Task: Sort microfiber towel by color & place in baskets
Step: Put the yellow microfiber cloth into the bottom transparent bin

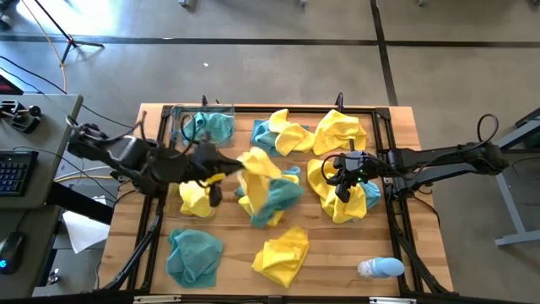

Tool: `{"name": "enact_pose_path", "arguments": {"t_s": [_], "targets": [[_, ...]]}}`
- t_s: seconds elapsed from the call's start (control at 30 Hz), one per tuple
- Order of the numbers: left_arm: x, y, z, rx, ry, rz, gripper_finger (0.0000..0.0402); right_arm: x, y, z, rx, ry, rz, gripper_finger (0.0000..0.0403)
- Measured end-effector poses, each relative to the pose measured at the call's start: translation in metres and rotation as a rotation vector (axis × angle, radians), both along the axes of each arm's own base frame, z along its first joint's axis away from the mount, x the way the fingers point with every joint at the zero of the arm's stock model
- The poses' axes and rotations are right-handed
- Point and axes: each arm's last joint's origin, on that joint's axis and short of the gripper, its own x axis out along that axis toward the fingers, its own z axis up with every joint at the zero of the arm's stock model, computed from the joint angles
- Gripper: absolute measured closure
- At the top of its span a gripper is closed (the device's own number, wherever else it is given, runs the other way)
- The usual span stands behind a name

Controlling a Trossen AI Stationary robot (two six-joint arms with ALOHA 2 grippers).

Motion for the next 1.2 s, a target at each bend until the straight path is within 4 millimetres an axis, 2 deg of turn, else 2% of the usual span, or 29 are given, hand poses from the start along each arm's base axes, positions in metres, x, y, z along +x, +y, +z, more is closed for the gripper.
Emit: {"name": "enact_pose_path", "arguments": {"t_s": [0.23,0.57,0.9,1.07,1.2], "targets": [[-0.042,0.021,-0.009,0.052,0.234,0.033,0.0401,0.0,-0.001,0.0,0.016,0.0,-0.046,0.0402],[-0.094,0.038,-0.039,0.041,0.717,0.041,0.0401,0.0,-0.003,0.0,0.041,-0.009,-0.194,0.0402],[-0.142,0.056,-0.061,0.027,0.696,0.006,0.0401,0.002,-0.006,0.002,0.094,-0.06,-0.376,0.0402],[-0.17,0.066,-0.073,-0.006,0.656,-0.008,0.0401,0.005,-0.006,0.005,0.129,-0.108,-0.399,0.0402],[-0.19,0.074,-0.075,-0.052,0.577,0.008,0.0401,0.006,-0.006,0.006,0.145,-0.124,-0.415,0.0402]]}}
